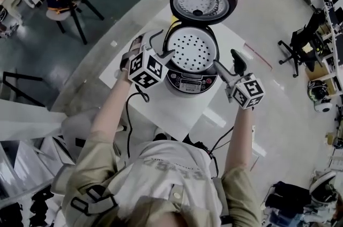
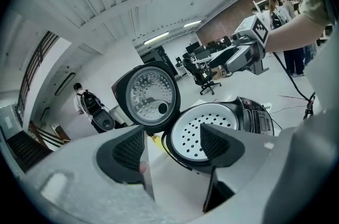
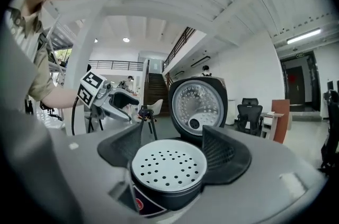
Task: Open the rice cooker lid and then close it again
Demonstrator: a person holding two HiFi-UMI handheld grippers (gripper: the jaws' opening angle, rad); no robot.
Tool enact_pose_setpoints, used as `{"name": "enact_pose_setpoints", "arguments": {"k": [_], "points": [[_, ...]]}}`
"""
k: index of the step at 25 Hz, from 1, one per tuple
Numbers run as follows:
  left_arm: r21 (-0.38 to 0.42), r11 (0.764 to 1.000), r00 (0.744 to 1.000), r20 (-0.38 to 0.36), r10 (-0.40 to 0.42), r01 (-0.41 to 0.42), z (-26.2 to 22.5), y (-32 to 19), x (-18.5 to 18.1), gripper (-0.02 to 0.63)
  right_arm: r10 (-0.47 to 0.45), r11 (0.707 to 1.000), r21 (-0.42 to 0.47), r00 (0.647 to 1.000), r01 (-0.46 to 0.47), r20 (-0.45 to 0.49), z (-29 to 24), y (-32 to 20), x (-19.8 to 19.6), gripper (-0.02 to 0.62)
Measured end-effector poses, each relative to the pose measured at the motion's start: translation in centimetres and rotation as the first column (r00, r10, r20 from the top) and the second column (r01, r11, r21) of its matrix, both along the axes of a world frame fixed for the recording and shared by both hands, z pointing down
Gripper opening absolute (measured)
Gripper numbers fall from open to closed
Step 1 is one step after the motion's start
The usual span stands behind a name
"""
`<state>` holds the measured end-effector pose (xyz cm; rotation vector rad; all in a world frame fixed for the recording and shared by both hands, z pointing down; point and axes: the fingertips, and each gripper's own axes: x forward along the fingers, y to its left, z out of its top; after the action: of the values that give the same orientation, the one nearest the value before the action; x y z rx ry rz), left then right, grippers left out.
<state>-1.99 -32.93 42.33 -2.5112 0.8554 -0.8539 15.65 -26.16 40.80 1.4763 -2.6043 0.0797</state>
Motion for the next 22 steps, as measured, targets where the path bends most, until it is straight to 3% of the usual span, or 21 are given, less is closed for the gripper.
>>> {"name": "enact_pose_setpoints", "arguments": {"k": [5,12,18,22], "points": [[0.016,0.999,0.999,-0.011,-0.041,0.041,-1.1,-2.4,0.8,0.344,0.002,1.0,0.004,0.999,-0.002,-0.035,0.4,-2.0,2.0,0.348],[0.036,0.994,0.995,-0.025,-0.098,0.099,-2.4,-5.6,2.0,0.344,0.032,0.998,0.057,0.999,-0.032,0.001,-1.4,-4.8,5.3,0.348],[0.043,0.989,0.99,-0.028,-0.138,0.139,-3.2,-8.2,2.5,0.344,-0.012,0.999,0.045,0.98,0.022,-0.196,-1.7,-7.8,6.1,0.348],[0.055,0.987,0.988,-0.023,-0.153,0.154,-4.0,-10.0,2.8,0.344,-0.041,0.997,0.053,0.975,0.054,-0.219,-2.6,-10.2,6.2,0.348]]}}
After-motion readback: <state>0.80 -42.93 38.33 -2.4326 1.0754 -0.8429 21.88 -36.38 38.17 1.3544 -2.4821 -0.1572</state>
